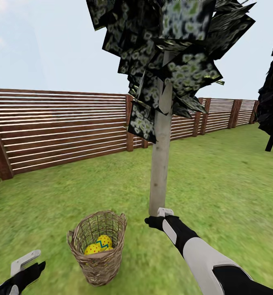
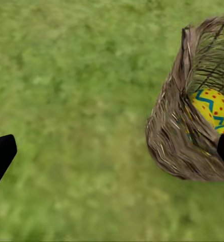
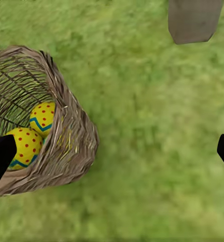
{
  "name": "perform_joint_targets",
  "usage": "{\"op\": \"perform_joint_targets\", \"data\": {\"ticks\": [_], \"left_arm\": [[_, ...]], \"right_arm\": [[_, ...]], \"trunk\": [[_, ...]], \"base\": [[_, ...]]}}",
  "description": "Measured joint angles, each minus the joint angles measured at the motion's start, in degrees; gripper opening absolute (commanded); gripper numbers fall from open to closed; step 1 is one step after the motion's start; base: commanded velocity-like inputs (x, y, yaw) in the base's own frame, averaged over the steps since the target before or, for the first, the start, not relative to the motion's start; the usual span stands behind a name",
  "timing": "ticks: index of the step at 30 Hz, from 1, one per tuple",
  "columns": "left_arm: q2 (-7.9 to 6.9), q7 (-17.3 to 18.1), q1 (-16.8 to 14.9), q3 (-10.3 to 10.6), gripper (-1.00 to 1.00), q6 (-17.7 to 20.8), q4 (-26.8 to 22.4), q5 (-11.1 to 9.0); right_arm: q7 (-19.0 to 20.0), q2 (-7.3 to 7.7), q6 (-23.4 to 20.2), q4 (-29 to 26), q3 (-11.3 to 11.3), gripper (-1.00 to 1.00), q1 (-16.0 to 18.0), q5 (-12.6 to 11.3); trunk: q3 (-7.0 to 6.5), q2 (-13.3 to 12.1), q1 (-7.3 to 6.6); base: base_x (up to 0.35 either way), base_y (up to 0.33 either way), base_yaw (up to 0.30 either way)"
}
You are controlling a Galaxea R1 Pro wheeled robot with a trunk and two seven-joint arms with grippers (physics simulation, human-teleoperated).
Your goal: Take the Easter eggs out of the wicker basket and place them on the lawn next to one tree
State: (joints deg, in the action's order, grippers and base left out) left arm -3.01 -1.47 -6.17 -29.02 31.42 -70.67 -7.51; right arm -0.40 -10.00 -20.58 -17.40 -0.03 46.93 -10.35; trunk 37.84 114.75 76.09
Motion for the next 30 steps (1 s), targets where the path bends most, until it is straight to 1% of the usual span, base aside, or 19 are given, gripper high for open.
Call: {"op": "perform_joint_targets", "data": {"ticks": [2,3,4,5,7,8,10,12,18,27,30], "left_arm": [[2.14,-0.1,0.0,0.1,1.0,3.1,-5.8,0.2],[2.61,-0.2,0.0,0.1,1.0,4.0,-7.4,0.3],[2.97,-0.2,0.0,0.1,1.0,4.9,-8.9,0.3],[3.44,-0.2,0.0,0.2,1.0,6.8,-11.4,0.4],[3.78,-0.2,0.0,0.2,1.0,9.1,-13.5,0.4],[3.99,-0.2,0.0,0.2,1.0,11.4,-14.9,0.4],[4.15,-0.2,0.0,0.2,1.0,14.2,-16.1,0.5],[4.06,-0.2,0.0,0.2,1.0,16.2,-16.9,0.5],[3.85,-0.1,-0.1,0.3,1.0,19.0,-17.3,0.4],[3.81,-0.3,-1.0,0.5,1.0,20.1,-17.0,0.5],[3.83,-0.6,-2.1,0.5,1.0,20.1,-16.5,0.7]], "right_arm": [[0.0,0.0,-0.1,0.0,0.0,1.0,0.0,0.0],[0.0,0.0,-0.2,0.0,0.1,1.0,0.0,0.0],[0.0,0.0,-0.3,0.0,0.1,1.0,0.0,0.0],[0.0,0.0,-0.3,0.0,0.1,1.0,0.0,0.0],[0.0,0.0,-0.3,0.0,0.1,1.0,0.0,0.0],[0.0,0.0,-0.1,0.0,0.0,1.0,0.0,0.1],[0.0,0.0,0.1,0.0,0.1,1.0,0.0,0.1],[0.0,0.0,0.2,-0.1,0.1,1.0,0.0,0.0],[0.1,0.0,0.1,-0.1,0.2,1.0,0.0,0.0],[0.0,0.0,0.4,-0.2,0.1,1.0,0.0,0.1],[0.0,0.0,0.4,-0.3,0.1,1.0,0.0,0.1]], "trunk": [[-0.36,-0.8,-0.44],[-0.54,-1.2,-0.66],[-0.72,-1.6,-0.88],[-0.9,-2.0,-1.1],[-1.26,-2.8,-1.54],[-1.44,-3.2,-1.76],[-1.79,-4.0,-2.2],[-2.15,-4.8,-2.63],[-3.23,-7.2,-3.95],[-4.94,-10.8,-5.93],[-5.66,-12.0,-6.59]], "base": [[0.0,0.0,0.0],[0.0,0.0,0.0],[0.0,0.0,0.0],[0.0,0.0,0.0],[0.0,0.0,0.0],[0.0,0.0,0.0],[0.0,0.0,0.0],[0.0,0.0,0.0],[0.0,0.0,0.0],[0.0,0.0,-0.018],[0.0,0.0,-0.124]]}}
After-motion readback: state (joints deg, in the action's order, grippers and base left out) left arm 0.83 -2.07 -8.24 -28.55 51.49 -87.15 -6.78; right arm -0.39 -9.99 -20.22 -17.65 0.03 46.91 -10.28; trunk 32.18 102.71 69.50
